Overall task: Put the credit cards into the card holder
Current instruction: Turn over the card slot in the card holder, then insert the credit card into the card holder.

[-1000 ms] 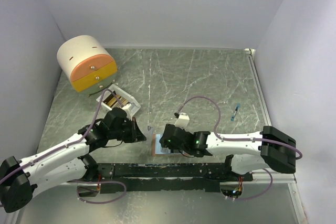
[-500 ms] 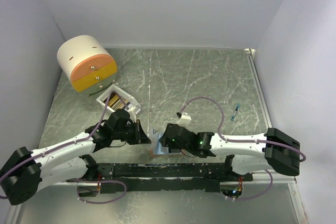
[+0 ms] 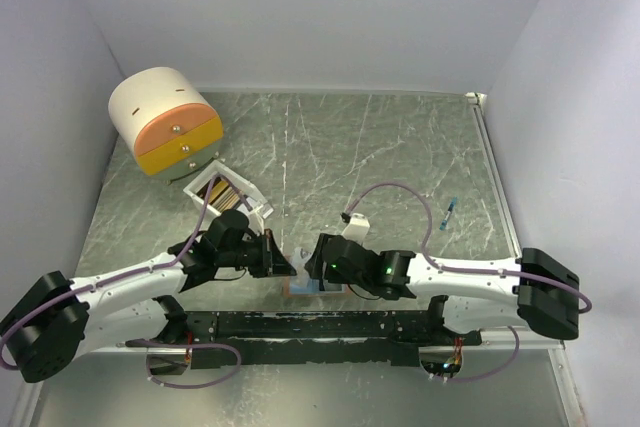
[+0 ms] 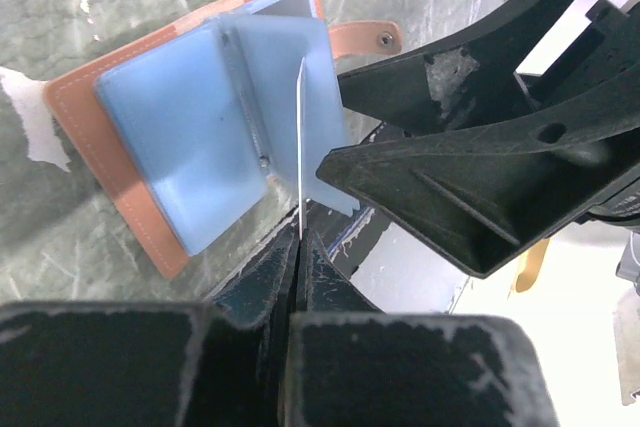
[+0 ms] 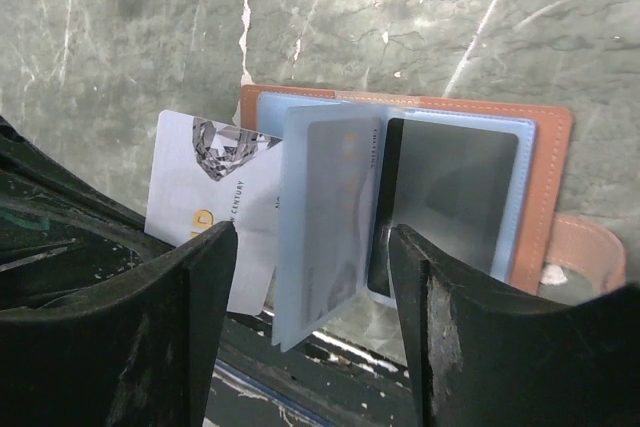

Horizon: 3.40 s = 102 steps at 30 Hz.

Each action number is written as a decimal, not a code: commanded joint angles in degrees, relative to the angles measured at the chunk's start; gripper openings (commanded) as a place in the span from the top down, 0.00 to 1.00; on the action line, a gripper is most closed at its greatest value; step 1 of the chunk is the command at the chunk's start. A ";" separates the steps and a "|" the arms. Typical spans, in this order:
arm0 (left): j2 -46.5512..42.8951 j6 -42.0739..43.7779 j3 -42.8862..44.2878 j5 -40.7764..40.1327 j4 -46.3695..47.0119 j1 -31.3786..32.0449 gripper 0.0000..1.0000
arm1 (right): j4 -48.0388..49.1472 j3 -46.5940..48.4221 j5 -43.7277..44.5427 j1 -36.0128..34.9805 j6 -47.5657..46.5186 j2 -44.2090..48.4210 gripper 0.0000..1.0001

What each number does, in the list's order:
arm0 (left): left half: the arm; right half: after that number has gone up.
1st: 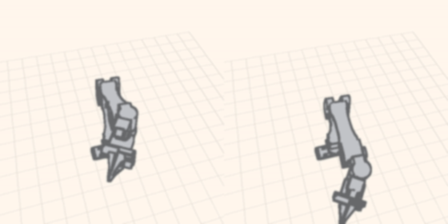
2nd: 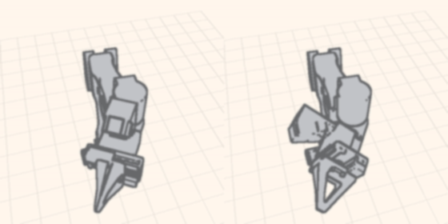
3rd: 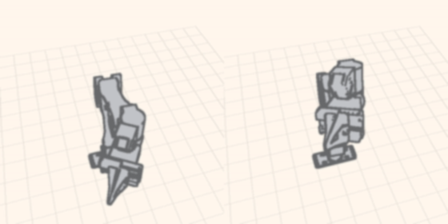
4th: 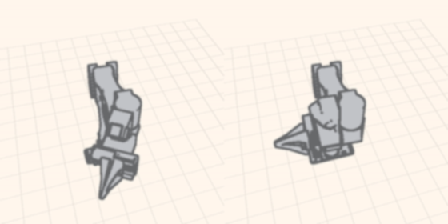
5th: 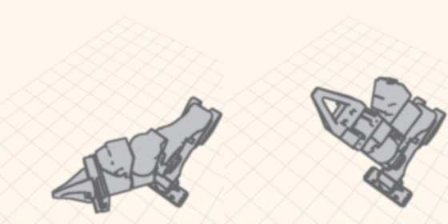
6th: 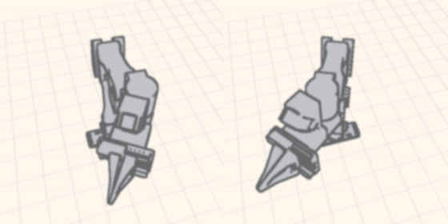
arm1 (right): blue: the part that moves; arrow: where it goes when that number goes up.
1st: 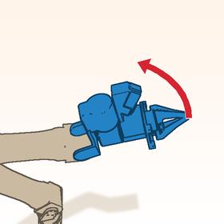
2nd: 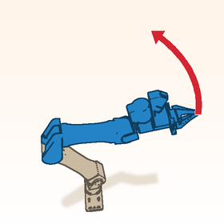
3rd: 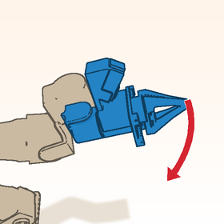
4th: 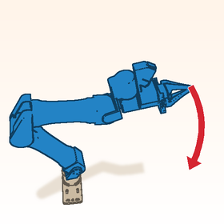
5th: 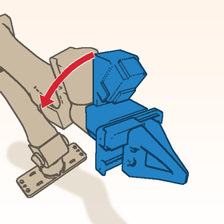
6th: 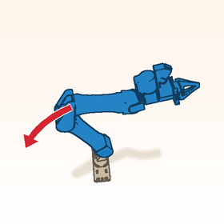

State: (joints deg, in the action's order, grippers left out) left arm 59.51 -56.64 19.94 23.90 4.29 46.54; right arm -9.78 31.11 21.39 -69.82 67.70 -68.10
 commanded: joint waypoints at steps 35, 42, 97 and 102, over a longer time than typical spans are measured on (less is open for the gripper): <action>2.07 -3.95 0.84 -7.37 4.55 4.61 0.93 | -14.81 3.19 5.24 1.00 -0.42 -1.07 0.75; 4.11 -8.62 -0.83 -8.00 8.96 4.71 0.93 | -12.32 0.90 3.32 2.44 -0.21 -3.79 0.78; 17.83 -13.41 -1.47 -13.27 16.14 8.37 0.93 | -14.35 -2.26 1.08 4.08 2.70 1.21 0.69; 18.88 -14.50 -0.36 -12.43 15.35 8.86 0.93 | -14.32 -2.61 0.44 4.25 2.91 0.47 0.69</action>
State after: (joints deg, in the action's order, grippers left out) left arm 77.17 -71.00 17.85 12.45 20.75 54.59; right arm -23.55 29.23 21.80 -65.95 69.69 -67.31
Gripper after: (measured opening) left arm 0.075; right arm 0.308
